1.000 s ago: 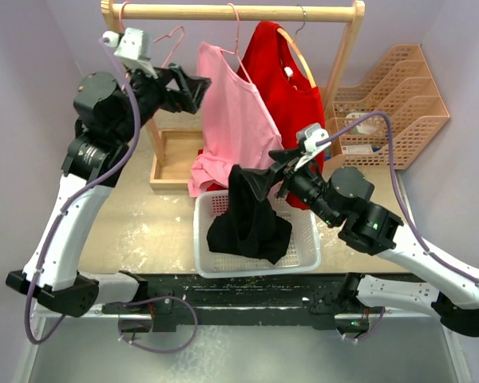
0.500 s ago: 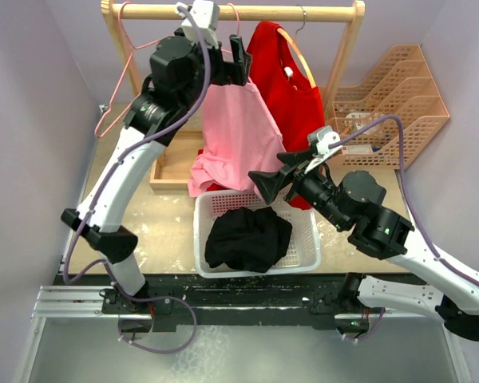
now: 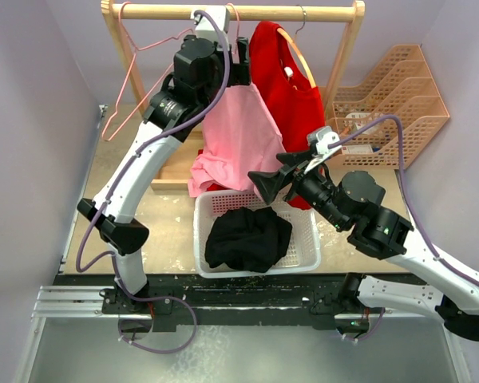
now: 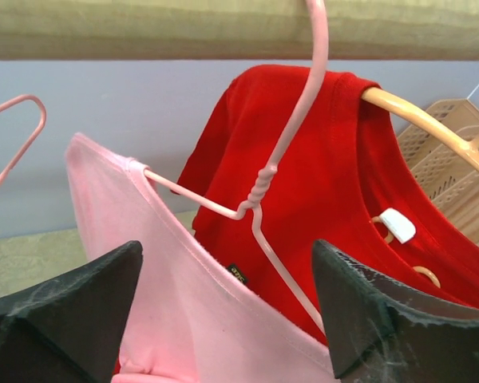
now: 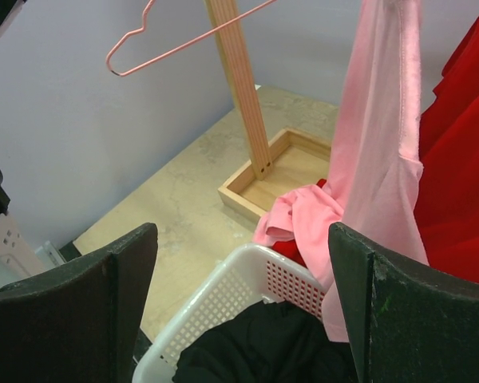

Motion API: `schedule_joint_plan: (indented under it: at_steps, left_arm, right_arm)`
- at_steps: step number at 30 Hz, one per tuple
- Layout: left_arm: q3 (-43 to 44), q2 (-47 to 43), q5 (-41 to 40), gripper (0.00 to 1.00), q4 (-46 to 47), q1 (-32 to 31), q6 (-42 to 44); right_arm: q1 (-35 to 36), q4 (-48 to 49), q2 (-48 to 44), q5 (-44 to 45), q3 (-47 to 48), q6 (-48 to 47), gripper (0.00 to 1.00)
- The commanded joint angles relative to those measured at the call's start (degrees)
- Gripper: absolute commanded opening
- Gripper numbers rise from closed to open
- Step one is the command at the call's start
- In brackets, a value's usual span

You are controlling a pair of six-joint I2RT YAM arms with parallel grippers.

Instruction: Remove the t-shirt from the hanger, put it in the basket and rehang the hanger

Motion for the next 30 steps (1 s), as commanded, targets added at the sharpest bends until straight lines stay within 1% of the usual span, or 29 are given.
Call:
schedule_joint_plan:
  at_steps: [1,5,10,11,14,18,21,24,30]
  left_arm:
    - [-1.2,-1.6,-2.3,0.83,6.1,-0.1,0.6]
    - [-3.2,-2.5,-4.0,0.72,7.2,-0.1,1.6]
    - [-4.2,-2.6,-4.8,0.71,6.9,0.0,2.0]
    - [-4.5,-2.7,-5.2,0.69,6.9,-0.1,2.1]
    - [-6.0,-3.8,-6.2,0.59,7.9,-0.1,2.5]
    - [-8.6,-5.8,-7.0,0.51,10.4,0.0,3.2]
    - [-9.4,-6.7,-8.0,0.47,10.6,0.0,3.6]
    - [-11.2,-8.0,-9.0,0.41,11.9,0.0,4.1]
    - [-12.7,-8.5,-9.9,0.36,13.2,0.1,5.3]
  right_arm:
    - [0.2,2.6,0.3,0.3,-0.7,1.2,0.89]
    - [0.2,3.0,0.3,0.3,-1.4,1.6,0.88]
    - [0.2,3.3,0.6,0.0,-1.6,1.8,0.89]
    - [0.2,3.4,0.6,-0.1,-1.6,1.8,0.89]
    - [0.2,3.4,0.6,-0.4,-1.7,2.0,0.89]
    - [0.2,3.5,0.7,-0.4,-2.1,2.4,0.88]
    - [0.2,3.7,0.7,-0.7,-2.3,2.5,0.89]
    - [0.2,3.8,0.9,-1.1,-2.3,2.7,0.88]
    - [0.2,4.0,1.0,-1.5,-2.7,3.1,0.88]
